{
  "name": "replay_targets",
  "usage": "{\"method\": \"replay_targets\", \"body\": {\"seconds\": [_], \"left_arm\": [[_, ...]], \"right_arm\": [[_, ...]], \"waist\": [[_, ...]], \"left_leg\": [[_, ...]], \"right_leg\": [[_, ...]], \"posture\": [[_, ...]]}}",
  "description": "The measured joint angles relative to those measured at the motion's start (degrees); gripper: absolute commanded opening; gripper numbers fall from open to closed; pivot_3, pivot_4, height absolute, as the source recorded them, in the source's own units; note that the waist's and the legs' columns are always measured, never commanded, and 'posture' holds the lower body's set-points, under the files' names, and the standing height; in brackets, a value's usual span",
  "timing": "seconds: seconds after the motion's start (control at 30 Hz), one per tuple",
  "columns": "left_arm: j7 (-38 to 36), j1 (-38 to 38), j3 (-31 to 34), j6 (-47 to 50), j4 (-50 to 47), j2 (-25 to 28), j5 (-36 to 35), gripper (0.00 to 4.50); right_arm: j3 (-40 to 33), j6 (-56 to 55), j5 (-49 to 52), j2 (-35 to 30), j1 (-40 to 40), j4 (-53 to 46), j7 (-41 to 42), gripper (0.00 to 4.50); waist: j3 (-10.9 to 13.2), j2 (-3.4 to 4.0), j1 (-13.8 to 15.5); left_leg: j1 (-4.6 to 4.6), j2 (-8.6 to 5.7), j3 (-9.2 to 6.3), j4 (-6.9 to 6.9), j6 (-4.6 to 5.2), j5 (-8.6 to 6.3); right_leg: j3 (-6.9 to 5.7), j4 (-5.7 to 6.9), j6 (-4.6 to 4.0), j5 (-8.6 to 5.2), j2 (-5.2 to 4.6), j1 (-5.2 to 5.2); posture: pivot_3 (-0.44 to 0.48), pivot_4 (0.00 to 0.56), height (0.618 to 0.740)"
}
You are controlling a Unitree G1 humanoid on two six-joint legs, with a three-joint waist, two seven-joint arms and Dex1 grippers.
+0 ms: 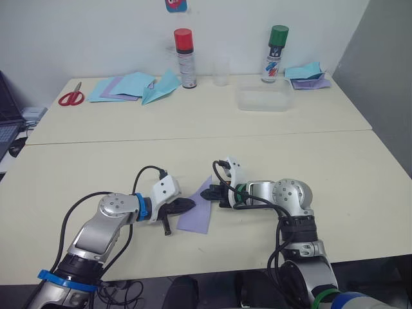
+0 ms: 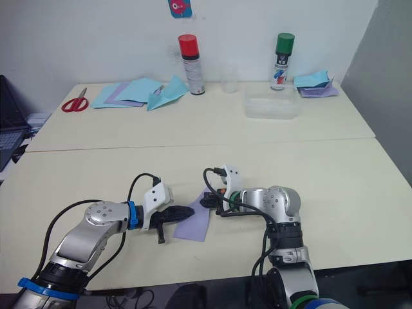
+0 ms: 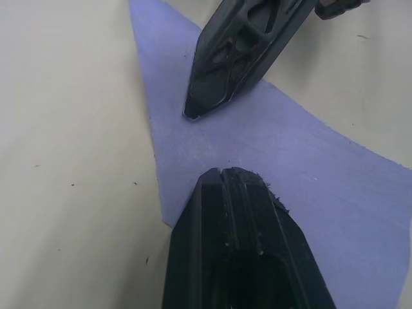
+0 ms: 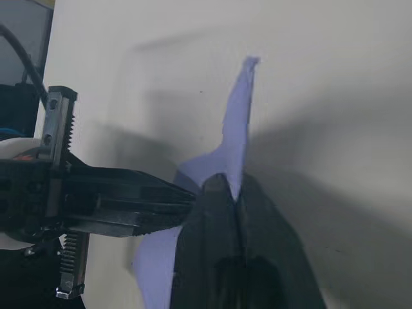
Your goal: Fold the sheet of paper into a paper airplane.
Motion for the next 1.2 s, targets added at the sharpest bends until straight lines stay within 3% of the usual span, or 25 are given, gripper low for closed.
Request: {"method": "replay_targets", "body": {"seconds": [0.13,0.37,0.57,0.73,0.93,1.2], "left_arm": [[-0.80,0.53,1.35,1.61,-0.26,0.46,-2.33,0.00],[-6.35,-2.01,8.03,8.14,2.24,5.98,-10.29,0.00],[-12.03,-4.97,9.60,12.50,-0.32,8.60,-15.98,1.60],[-11.59,-7.98,7.76,10.98,0.53,7.39,-14.96,3.04],[-12.53,-13.17,4.56,8.51,5.09,6.18,-12.49,3.04],[-15.76,-13.32,1.22,9.96,4.94,5.12,-12.86,3.04]], "right_arm": [[2.43,-1.28,-0.02,-0.98,-0.33,0.06,2.68,0.04],[10.07,-5.71,0.03,-8.55,-3.84,2.39,14.59,0.04],[16.24,-8.67,-0.19,-12.83,-6.00,3.40,22.75,0.00],[19.98,-10.60,-0.57,-15.54,-6.55,4.03,27.87,0.00],[25.60,-12.75,-1.04,-18.48,-6.83,1.53,34.13,0.00],[27.31,-14.27,-2.24,-19.43,-6.50,-0.21,36.14,0.00]], "waist": [[0.02,0.01,-0.20],[0.24,-0.22,-0.78],[0.39,-0.36,-0.77],[0.54,-0.47,-0.53],[0.54,-0.47,-0.38],[0.54,-0.47,-0.32]], "left_leg": [[-0.04,0.04,-0.02,-0.01,0.00,0.00],[-0.82,0.00,-0.06,0.04,0.00,0.00],[-0.84,0.03,0.05,0.02,0.00,0.00],[-0.83,0.01,0.02,0.05,0.00,0.00],[-0.81,-0.01,0.03,0.08,0.00,0.00],[-0.81,0.00,0.01,0.10,0.00,0.00]], "right_leg": [[-0.02,0.01,0.00,0.00,0.05,-0.06],[-0.10,0.12,0.00,0.00,0.49,-0.80],[0.01,0.08,0.00,-0.01,0.49,-0.82],[-0.03,0.13,0.00,-0.01,0.49,-0.81],[-0.02,0.20,0.00,-0.01,0.61,-0.81],[-0.02,0.26,-0.01,0.00,0.62,-0.82]], "posture": [[0.000,0.150,0.740],[0.000,0.150,0.740],[0.000,0.150,0.740],[0.000,0.150,0.740],[0.000,0.150,0.740],[0.000,0.150,0.740]]}}
